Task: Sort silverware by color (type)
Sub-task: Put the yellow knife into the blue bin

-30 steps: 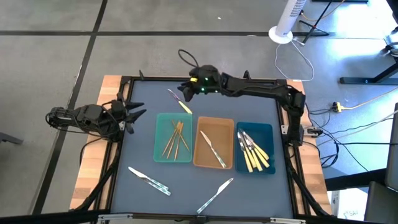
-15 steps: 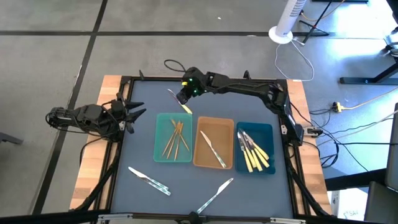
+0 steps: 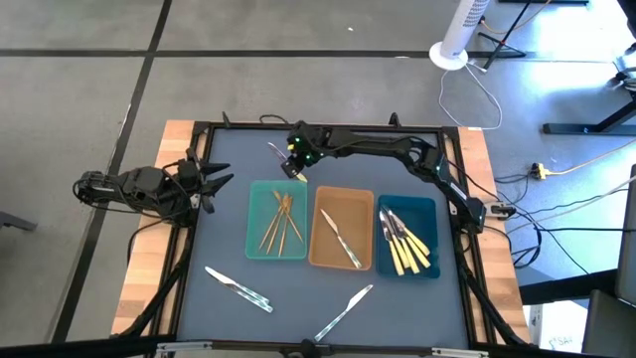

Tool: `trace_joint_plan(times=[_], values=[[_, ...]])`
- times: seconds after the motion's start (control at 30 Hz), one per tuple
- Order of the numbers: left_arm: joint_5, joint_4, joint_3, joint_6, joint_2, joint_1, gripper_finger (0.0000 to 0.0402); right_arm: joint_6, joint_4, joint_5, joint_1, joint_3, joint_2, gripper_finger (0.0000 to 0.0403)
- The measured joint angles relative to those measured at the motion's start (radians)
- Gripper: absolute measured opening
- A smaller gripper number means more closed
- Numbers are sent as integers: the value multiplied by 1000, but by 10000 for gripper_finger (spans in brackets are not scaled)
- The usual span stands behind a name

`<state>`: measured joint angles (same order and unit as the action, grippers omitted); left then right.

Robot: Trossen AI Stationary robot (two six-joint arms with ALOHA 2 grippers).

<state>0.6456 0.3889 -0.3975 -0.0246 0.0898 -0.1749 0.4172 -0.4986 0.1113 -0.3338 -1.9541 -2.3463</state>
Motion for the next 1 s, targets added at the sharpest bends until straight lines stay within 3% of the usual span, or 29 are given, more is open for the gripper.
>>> trace_joint_plan(times=[0.83,1.0], values=[[-9,0,0,1,0,0,141,30,30,-39,40,-1,3,138],[-9,-67,0,-28,1,0,141,7,4,-40,37,-33,3,138]])
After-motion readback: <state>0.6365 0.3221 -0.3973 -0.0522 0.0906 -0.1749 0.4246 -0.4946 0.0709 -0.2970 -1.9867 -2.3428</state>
